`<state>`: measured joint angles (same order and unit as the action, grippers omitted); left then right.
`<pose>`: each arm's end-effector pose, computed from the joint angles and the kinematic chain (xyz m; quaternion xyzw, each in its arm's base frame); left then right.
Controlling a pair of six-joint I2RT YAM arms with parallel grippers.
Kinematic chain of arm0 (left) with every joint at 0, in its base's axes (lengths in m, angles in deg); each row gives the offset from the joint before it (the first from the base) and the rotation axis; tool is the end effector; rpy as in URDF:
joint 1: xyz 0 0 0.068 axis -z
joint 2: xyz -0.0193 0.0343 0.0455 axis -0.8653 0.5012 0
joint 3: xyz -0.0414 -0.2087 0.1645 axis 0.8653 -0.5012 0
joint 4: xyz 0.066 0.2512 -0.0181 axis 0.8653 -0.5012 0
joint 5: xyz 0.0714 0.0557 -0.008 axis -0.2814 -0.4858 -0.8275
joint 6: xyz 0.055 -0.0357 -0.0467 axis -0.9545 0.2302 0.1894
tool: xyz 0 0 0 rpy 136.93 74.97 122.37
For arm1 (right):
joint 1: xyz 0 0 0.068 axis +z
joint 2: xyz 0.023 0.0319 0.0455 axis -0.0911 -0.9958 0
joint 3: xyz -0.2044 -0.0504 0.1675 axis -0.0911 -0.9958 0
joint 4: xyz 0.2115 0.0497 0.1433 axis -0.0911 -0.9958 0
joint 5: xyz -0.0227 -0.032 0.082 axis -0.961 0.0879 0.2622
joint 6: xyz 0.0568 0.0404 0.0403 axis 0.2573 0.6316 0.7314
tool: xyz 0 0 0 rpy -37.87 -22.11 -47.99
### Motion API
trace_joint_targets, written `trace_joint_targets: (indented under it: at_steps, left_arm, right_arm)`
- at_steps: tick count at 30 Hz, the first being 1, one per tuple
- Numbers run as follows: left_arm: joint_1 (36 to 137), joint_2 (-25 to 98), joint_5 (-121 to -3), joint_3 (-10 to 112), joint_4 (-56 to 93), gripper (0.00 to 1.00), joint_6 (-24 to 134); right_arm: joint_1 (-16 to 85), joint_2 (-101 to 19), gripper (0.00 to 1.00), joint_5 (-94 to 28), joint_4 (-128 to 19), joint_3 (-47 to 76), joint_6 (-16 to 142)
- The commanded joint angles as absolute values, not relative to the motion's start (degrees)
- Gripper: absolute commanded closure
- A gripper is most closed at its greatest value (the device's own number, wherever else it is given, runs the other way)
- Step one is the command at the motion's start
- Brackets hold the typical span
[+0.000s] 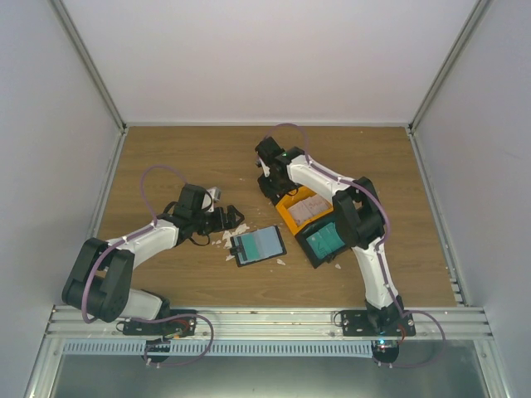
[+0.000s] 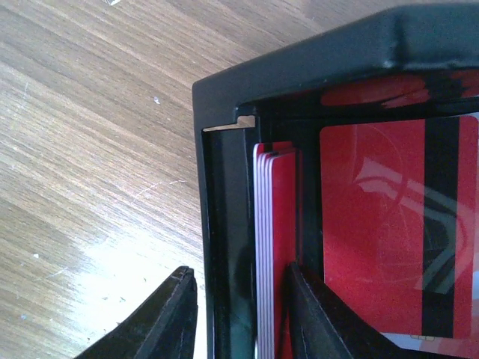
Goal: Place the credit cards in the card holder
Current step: Pick up the credit card from the storage box.
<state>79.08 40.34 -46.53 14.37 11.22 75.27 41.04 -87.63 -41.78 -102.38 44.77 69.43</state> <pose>0.2560 -0.1186 0.1395 -0.0332 0.9186 -0.3228 0.2257 0.3866 0.2772 0.1488 -0.1906 0.9668 0.0624 0.1583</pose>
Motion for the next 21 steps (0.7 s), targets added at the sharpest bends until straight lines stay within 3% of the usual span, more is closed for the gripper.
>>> trace_joint_targets:
  at_steps: [1,11,21]
  left_arm:
    - [78.63,40.72,-46.49,14.17,12.85,0.01,74.00]
    - [78.64,40.81,-46.54,14.20,12.94,0.01,73.98]
    - [78.58,40.88,-46.54,14.13,13.04,0.01,73.96]
  right_arm:
    - [41.21,-85.15,0.67,-40.64,-102.95,45.36,69.89]
    - [41.23,-84.15,0.69,-41.96,-103.32,45.24,70.39]
    - [41.25,-84.27,0.79,-42.78,-103.74,45.36,70.98]
